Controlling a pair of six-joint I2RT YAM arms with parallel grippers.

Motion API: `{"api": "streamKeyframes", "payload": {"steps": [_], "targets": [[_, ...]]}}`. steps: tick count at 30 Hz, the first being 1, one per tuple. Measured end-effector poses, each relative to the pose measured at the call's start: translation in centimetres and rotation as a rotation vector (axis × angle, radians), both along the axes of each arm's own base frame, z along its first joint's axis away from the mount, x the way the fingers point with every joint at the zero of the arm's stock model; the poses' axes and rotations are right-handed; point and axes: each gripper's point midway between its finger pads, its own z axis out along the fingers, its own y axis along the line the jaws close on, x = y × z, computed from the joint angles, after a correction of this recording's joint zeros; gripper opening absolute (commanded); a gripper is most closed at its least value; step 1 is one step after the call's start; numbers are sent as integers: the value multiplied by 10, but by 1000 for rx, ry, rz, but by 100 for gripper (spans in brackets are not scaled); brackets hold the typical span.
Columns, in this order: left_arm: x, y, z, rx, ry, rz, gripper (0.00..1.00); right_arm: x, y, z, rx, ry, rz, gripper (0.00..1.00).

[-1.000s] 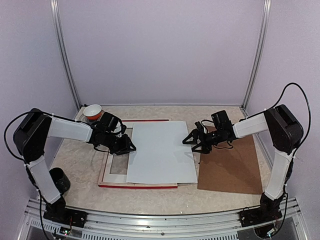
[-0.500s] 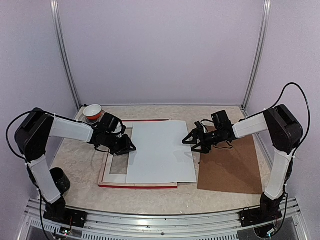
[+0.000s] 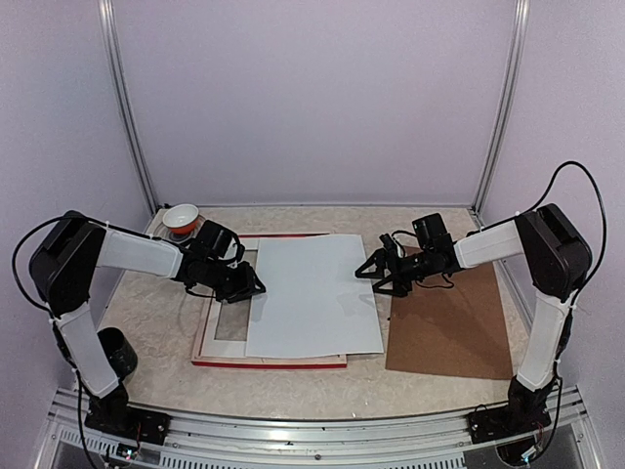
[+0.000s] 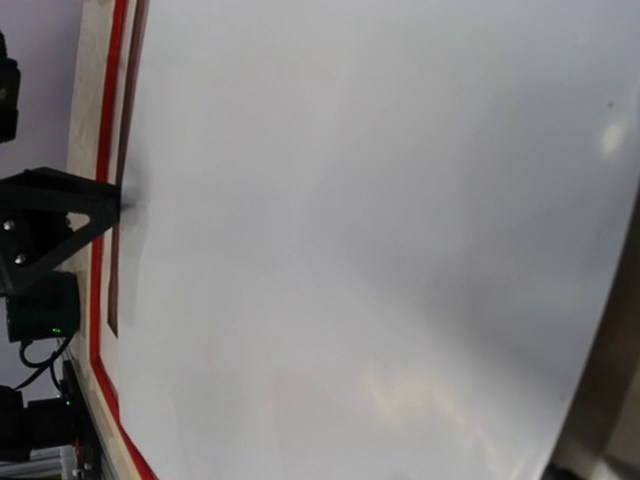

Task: Put the photo into the frame
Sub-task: Position the photo on the mat board.

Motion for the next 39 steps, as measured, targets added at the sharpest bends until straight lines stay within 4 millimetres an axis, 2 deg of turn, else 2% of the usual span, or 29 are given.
{"api": "streamKeyframes", "payload": {"steps": [3, 9, 14, 17, 20, 25, 28, 31, 39], "targets": [[1, 0, 0, 0, 0, 6, 48, 0, 0, 0, 1, 0, 2, 95], [4, 5, 0, 13, -6, 30, 57, -1, 1, 1, 4, 0, 5, 95], [9, 10, 10, 9, -28, 52, 64, -1, 1, 1, 4, -1, 7, 95], [11, 14, 23, 3, -51, 62, 67, -1, 1, 1, 4, -2, 7, 95], [15, 20, 46, -13, -100, 80, 68, 0, 2, 2, 6, -5, 9, 95], [27, 46, 72, -16, -161, 147, 69, 3, 4, 6, 13, -14, 12, 95], [29, 65, 69, -1, -159, 189, 69, 3, 5, 6, 13, -13, 14, 95], [25, 80, 57, 23, -136, 221, 69, 4, 6, 7, 14, -16, 16, 94], [14, 93, 35, 44, -84, 249, 69, 0, 17, 11, 11, -19, 42, 94]]}}
